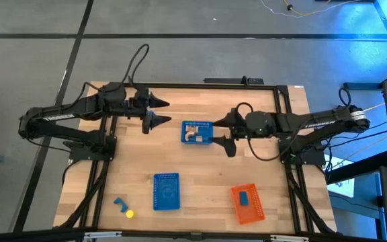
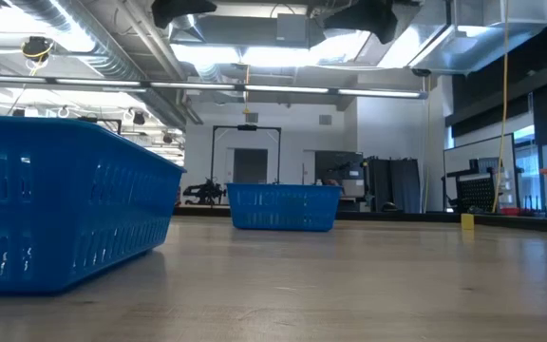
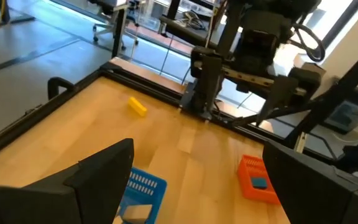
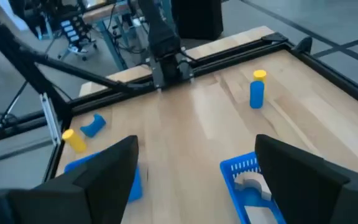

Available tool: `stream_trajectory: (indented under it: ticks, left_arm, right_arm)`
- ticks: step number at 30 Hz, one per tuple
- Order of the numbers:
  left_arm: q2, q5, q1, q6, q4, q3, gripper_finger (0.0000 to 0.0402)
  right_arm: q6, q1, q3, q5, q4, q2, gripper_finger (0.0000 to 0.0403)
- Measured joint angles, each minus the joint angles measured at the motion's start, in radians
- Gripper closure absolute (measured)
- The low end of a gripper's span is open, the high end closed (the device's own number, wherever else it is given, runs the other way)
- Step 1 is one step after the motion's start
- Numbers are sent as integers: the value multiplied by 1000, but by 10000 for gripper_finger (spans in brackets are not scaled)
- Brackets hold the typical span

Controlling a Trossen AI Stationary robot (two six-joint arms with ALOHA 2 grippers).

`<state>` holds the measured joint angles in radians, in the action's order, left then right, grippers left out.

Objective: Sort & place blocks by color
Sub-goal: Put the top blue block into the orange basket

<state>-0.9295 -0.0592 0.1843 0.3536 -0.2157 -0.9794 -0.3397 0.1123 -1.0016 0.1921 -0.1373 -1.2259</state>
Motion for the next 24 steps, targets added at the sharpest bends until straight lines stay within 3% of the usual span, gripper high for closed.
stream_trajectory:
  ticks: [4,8,15,24]
  left_arm:
    - [0,123,-31,39,-32,0,52]
    - [-36,291,18,212,-196,-1,52]
    - [-208,212,258,243,-455,-3,52]
    - [-515,291,330,110,-512,0,52]
  right_arm:
    - [-19,-6,0,-1,-15,-1,80]
    - [-21,-5,0,12,-39,-2,80]
    - [-27,-6,0,54,-71,-2,80]
    - [-79,-6,0,85,-78,-2,80]
